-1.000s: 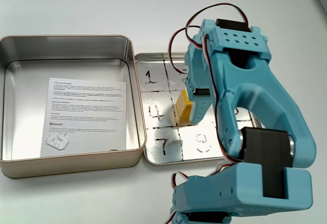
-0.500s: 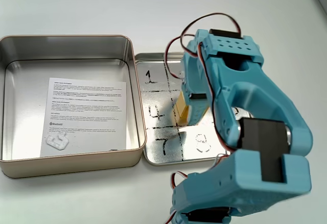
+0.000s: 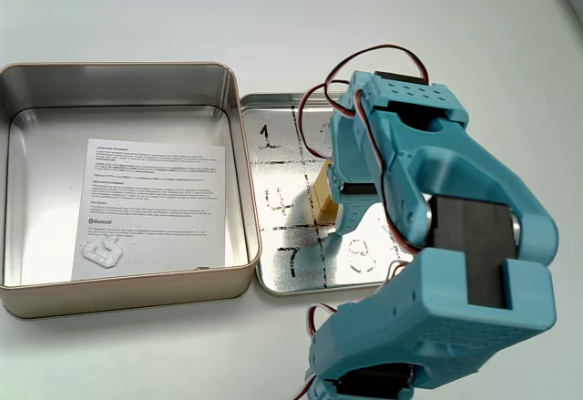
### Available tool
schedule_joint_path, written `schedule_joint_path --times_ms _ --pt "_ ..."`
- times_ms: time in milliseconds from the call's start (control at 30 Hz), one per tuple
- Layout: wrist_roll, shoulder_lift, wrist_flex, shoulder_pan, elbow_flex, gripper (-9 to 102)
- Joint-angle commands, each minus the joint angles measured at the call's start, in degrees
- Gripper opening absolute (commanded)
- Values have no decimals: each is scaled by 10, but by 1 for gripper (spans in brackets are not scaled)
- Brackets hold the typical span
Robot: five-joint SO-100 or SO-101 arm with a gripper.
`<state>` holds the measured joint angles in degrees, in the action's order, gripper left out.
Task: Grasp a lego block and put it in the bin.
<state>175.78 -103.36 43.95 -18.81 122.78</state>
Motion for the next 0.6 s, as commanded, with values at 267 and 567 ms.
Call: schedule_joint_path --times_ms 267,567 --pt "11 31 -25 -11 10 23" --pt "17 36 4 -16 10 4"
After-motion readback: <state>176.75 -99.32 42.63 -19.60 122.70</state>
